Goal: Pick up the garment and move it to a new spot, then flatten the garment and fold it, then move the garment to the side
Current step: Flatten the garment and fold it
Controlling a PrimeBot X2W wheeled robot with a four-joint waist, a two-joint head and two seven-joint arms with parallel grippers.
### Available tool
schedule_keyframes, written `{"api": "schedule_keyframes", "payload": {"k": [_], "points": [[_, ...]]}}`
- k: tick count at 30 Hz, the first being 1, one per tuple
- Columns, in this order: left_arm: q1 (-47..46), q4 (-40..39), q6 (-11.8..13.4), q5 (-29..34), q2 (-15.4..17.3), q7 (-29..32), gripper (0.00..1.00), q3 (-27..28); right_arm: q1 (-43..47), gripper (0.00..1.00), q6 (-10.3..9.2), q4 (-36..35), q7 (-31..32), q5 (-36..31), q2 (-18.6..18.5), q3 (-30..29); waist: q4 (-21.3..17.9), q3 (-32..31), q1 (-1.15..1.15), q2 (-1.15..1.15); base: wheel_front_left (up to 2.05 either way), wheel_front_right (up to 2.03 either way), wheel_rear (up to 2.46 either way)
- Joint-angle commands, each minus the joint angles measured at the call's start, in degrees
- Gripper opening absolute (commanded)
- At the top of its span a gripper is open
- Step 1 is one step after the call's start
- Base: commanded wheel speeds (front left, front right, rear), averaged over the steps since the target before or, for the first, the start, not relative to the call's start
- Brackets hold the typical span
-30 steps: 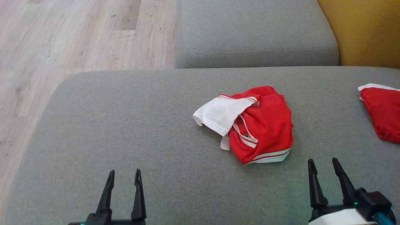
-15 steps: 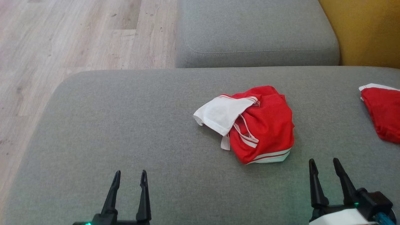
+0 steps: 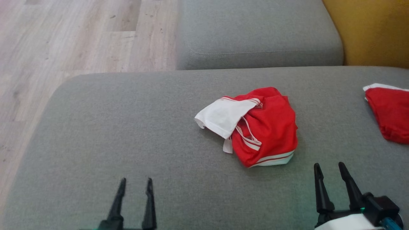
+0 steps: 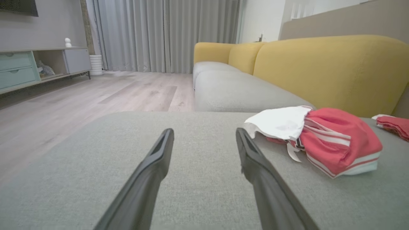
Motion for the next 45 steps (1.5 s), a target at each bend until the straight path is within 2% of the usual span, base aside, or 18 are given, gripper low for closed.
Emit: {"api": "schedule_keyframes", "payload": {"k": [1, 7, 12, 15, 20, 28, 29, 30, 31, 38, 42, 45], "points": [[-2.68, -1.22, -0.18, 0.55, -0.27, -0.46, 1.0, 0.85, -1.99, 1.0, -0.04, -1.83, -0.19, -0.31, -0.36, 1.32, -0.45, 0.32, 0.0, 0.0, 0.0, 0.0, 0.0], [-9.08, 5.92, -1.81, 0.57, -0.27, -0.46, 1.0, -6.04, -2.94, 1.0, -0.04, -2.31, -0.19, -1.77, -0.36, 2.28, -5.03, 3.39, 0.0, 0.0, 0.0, 0.0, 0.0], [-18.99, 14.95, -3.68, -1.61, -0.27, -0.46, 1.0, -16.09, -5.18, 1.0, -0.04, -3.08, -0.19, -3.01, -0.36, 3.65, -11.31, 8.36, 0.0, 0.0, 0.0, 0.0, 0.0], [-24.19, 19.17, -3.4, -2.31, -0.27, -0.46, 1.0, -19.74, -6.62, 1.0, -0.04, -3.42, -0.19, -2.93, -0.36, 4.19, -14.2, 11.06, 0.0, 0.0, 0.0, 0.0, 0.0], [-30.07, 24.97, -1.12, -4.42, -0.27, -0.46, 1.0, -22.54, -8.59, 1.0, -0.04, -3.45, -0.19, -2.39, -0.36, 4.65, -18.15, 14.33, 0.0, 0.0, 0.0, 0.0, 0.0], [-34.73, 31.59, -0.92, -8.38, -0.27, -0.46, 1.0, -23.24, -9.87, 1.0, -0.04, -3.91, -0.19, -1.48, -0.36, 4.36, -21.43, 16.99, 0.0, 0.0, 0.0, 0.0, 0.0], [-35.31, 31.52, -1.01, -8.39, -0.27, -0.46, 0.76, -23.18, -9.94, 1.0, -0.04, -3.95, -0.19, -1.41, -0.36, 4.27, -21.45, 17.18, 0.0, 0.0, 0.0, 0.0, 0.0], [-35.86, 30.94, -1.04, -8.27, -0.27, -0.46, 0.25, -23.0, -10.01, 1.0, -0.04, -3.99, -0.19, -1.36, -0.36, 4.18, -21.42, 17.36, 0.0, 0.0, 0.0, 0.0, 0.0], [-36.27, 30.39, -1.3, -7.95, -0.27, -0.46, 0.0, -22.95, -10.09, 1.0, -0.04, -4.01, -0.19, -1.32, -0.36, 4.12, -21.36, 17.49, 0.0, 0.0, 0.0, 0.0, 0.0], [-39.16, 19.17, -6.14, -4.93, -0.27, -0.46, 0.0, -24.15, -10.23, 1.0, -0.04, -3.14, -0.2, -0.86, -0.36, 4.98, -21.29, 15.37, 0.0, 0.0, 0.0, 0.0, 0.0], [-46.01, 12.07, -9.38, 0.16, -0.16, -0.46, 0.0, -23.89, -10.23, 1.0, -0.04, -2.89, -0.2, 0.42, -0.36, 5.95, -22.22, 13.31, 0.0, 0.0, 0.0, 0.0, 0.0], [-51.53, 10.14, -10.74, 2.33, 0.49, -0.46, 0.0, -22.76, -10.27, 1.0, -0.04, -2.61, -0.2, 1.0, -0.36, 6.45, -22.96, 12.4, 0.0, 0.0, 0.0, 0.0, 0.0]]}}
